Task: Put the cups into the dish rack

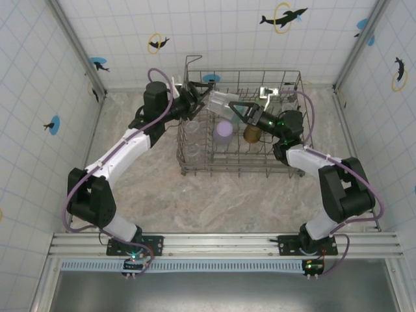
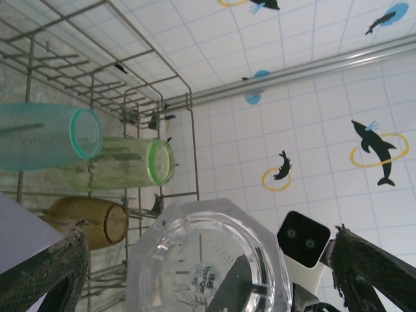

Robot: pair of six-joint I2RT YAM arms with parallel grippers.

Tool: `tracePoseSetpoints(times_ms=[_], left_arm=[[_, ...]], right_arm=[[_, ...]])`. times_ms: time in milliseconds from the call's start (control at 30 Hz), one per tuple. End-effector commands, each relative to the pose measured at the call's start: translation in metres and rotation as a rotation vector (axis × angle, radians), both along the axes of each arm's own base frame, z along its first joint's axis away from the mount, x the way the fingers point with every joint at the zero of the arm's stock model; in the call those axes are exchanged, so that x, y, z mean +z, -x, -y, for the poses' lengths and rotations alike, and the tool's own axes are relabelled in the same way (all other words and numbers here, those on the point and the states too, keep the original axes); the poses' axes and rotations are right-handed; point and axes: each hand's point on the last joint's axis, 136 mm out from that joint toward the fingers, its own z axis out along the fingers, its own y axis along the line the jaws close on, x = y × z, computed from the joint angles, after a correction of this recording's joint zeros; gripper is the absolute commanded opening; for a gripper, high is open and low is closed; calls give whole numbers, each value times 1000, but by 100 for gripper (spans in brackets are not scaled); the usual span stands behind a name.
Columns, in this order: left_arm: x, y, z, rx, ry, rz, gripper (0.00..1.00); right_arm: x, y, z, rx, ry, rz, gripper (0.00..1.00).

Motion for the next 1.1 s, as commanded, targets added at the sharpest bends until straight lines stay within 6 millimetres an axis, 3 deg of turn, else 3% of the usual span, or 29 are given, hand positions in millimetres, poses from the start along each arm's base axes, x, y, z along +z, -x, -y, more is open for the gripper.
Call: tracePoseSetpoints(times_ms=[0,367,767,967,1067], left_arm=[[25,1,12,-25,49,52,98],[24,4,15,-34,66,51,97],[22,9,15,-43,81,45,83],[25,13,15,-56,94,44,59],[24,14,13,-49,94,50,33]], right_arm=[[23,13,-3,28,-53,101,0],[27,14,-13,53,-63,113,0],[40,10,-13,45,-93,142,0],[38,5,-12,21,-95,133,0],[38,4,-13,18,-98,131,0]])
